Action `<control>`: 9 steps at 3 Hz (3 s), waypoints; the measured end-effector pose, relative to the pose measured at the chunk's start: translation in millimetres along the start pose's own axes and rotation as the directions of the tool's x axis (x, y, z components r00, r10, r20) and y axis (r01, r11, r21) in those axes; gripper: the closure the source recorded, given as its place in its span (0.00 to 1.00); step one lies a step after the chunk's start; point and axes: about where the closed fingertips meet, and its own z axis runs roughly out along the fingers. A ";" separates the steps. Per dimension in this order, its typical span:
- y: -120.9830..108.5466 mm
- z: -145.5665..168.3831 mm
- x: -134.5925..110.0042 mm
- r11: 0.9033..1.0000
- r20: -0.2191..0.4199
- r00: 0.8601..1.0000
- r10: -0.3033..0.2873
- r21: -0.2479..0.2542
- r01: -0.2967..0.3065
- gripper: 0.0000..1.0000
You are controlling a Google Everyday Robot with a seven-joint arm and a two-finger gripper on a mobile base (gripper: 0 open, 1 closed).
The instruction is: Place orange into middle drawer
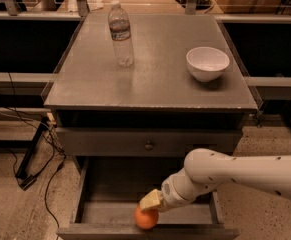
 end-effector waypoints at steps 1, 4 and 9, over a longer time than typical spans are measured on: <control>-2.9 9.0 -10.8 0.996 0.060 0.995 0.085 -0.004 -0.085 1.00; 0.6 37.1 -44.4 0.982 0.116 0.975 0.188 -0.053 -0.183 1.00; -40.3 127.2 -49.6 0.944 0.030 0.945 0.326 -0.059 -0.324 1.00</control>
Offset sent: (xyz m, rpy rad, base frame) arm 0.0344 0.0153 -0.0253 0.0426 -0.0082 -0.2457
